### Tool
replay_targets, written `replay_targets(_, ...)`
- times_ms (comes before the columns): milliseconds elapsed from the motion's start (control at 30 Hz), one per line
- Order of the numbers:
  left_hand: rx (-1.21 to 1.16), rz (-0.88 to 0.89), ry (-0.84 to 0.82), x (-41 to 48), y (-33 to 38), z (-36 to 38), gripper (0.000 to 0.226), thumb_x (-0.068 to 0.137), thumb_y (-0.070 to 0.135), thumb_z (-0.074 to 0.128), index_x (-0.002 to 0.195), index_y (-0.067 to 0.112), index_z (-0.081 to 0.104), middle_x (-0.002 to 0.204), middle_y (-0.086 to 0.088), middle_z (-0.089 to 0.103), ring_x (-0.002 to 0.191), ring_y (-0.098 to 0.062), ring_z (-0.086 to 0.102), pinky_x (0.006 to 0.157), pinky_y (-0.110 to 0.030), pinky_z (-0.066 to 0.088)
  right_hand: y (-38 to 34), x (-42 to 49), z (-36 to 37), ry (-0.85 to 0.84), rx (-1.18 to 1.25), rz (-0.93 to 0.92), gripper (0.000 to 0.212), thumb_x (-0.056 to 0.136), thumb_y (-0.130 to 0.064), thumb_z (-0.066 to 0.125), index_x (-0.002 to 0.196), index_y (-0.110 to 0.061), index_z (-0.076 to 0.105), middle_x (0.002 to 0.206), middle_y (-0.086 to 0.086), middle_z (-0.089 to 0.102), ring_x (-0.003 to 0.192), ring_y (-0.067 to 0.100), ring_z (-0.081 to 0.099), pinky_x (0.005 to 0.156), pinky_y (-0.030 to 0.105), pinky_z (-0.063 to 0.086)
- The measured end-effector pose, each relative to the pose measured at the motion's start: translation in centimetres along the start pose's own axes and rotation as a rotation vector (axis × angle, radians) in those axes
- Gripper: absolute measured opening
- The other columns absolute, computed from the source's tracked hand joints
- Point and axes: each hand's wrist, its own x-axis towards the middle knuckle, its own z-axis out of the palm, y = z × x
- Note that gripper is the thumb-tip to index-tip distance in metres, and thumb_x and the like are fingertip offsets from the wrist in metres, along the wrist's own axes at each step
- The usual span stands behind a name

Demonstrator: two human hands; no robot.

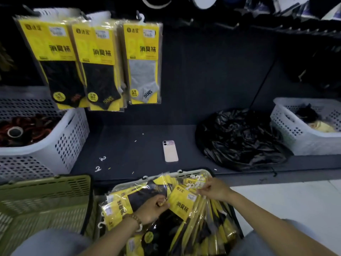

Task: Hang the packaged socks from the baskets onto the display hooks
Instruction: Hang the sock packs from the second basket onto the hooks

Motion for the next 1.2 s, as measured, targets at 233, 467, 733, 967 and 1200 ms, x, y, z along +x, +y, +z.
replay_targets(233,0.059,0.036,-0.028,0.2,-0.7,1.9,0.056,0.090,0.037,0.060,0.139,0.015,0.041,0.133,-0.001,0.041,0.121,-0.009,0.045,0.107,-0.019,0.034,-0.8,-0.1,1.9,-0.055,0.016,-0.026,0.060,0.075,-0.054,0.072,0.061,-0.027,0.021,0.063,-0.009,0.020,0.059,0.009,0.027,0.050,0.026,0.015)
replay_targets(467,-0.029,0.063,-0.036,0.3,-0.8,1.8,0.054,0.088,0.031,0.064,0.135,0.020,0.042,0.120,0.011,0.044,0.104,0.002,0.049,0.084,-0.001,0.040,-0.7,1.0,2.3,-0.183,0.256,0.058,0.064,0.072,-0.044,0.079,0.123,-0.011,0.058,0.124,0.003,0.059,0.108,0.015,0.057,0.085,0.024,0.047)
replay_targets(733,-0.423,0.048,0.101,0.8,2.1,-0.5,0.055,0.066,0.058,0.068,0.111,0.028,0.061,0.102,0.015,0.071,0.095,0.001,0.066,0.084,-0.015,0.051,-3.2,0.0,-0.8,-0.079,0.865,-0.163,0.039,0.076,-0.028,0.077,0.111,-0.014,0.066,0.102,0.003,0.073,0.088,0.015,0.069,0.068,0.020,0.051)
replay_targets(967,-0.658,0.166,0.230,-0.2,4.1,-2.3,0.049,0.070,0.042,0.072,0.114,0.023,0.060,0.106,0.008,0.072,0.100,-0.010,0.067,0.086,-0.027,0.053,-4.9,-0.6,-1.2,-0.310,1.058,-0.315,0.045,0.095,-0.040,0.050,0.131,-0.014,0.054,0.124,0.009,0.065,0.118,0.022,0.059,0.106,0.043,0.042)
replay_targets(1200,-0.643,0.247,0.355,-1.5,6.7,-4.0,0.038,0.074,0.038,0.069,0.110,0.025,0.063,0.102,0.012,0.073,0.095,-0.002,0.067,0.072,-0.010,0.050,-7.0,-1.1,-1.5,-0.021,1.064,-0.374,0.044,0.082,-0.049,0.062,0.115,-0.020,0.065,0.110,0.003,0.072,0.105,0.020,0.067,0.100,0.046,0.046)
